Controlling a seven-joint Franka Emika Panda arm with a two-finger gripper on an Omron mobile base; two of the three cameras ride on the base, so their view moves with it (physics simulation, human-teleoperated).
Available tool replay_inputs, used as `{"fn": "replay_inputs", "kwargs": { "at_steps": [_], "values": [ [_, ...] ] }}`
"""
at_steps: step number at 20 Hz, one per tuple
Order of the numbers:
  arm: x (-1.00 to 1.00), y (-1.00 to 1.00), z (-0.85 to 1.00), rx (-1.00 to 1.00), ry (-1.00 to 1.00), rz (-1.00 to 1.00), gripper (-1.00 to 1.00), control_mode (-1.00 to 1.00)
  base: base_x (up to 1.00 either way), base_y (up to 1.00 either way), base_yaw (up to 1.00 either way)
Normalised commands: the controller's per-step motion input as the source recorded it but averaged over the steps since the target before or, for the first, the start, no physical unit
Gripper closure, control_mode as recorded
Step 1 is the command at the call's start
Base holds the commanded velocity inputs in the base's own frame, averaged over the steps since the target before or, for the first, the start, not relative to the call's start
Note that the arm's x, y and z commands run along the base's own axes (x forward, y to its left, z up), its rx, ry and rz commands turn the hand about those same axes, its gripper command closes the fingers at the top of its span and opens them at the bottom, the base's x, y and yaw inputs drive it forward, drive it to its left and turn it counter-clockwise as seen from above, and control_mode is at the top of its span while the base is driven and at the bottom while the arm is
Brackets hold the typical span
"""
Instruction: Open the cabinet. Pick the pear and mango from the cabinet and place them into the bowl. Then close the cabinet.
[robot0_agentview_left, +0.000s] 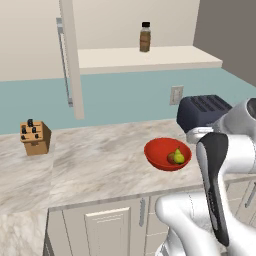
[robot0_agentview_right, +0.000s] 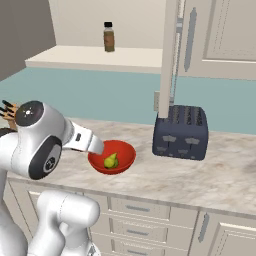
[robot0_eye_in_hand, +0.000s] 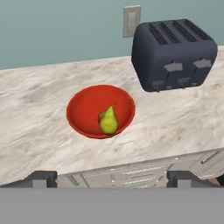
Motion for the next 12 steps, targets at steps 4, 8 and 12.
{"fn": "replay_inputs", "kwargs": {
  "at_steps": [4, 8, 12],
  "values": [
    [-0.72, -0.02, 0.49, 0.00, 0.00, 0.00, -1.00, -1.00, 0.00, 0.00, 0.00],
    [-0.66, -0.13, 0.37, 0.00, 0.00, 0.00, -1.00, -1.00, 0.00, 0.00, 0.00],
    [-0.51, -0.21, 0.36, 0.00, -0.03, 0.00, -1.00, -1.00, 0.00, 0.00, 0.00]
  ]
}}
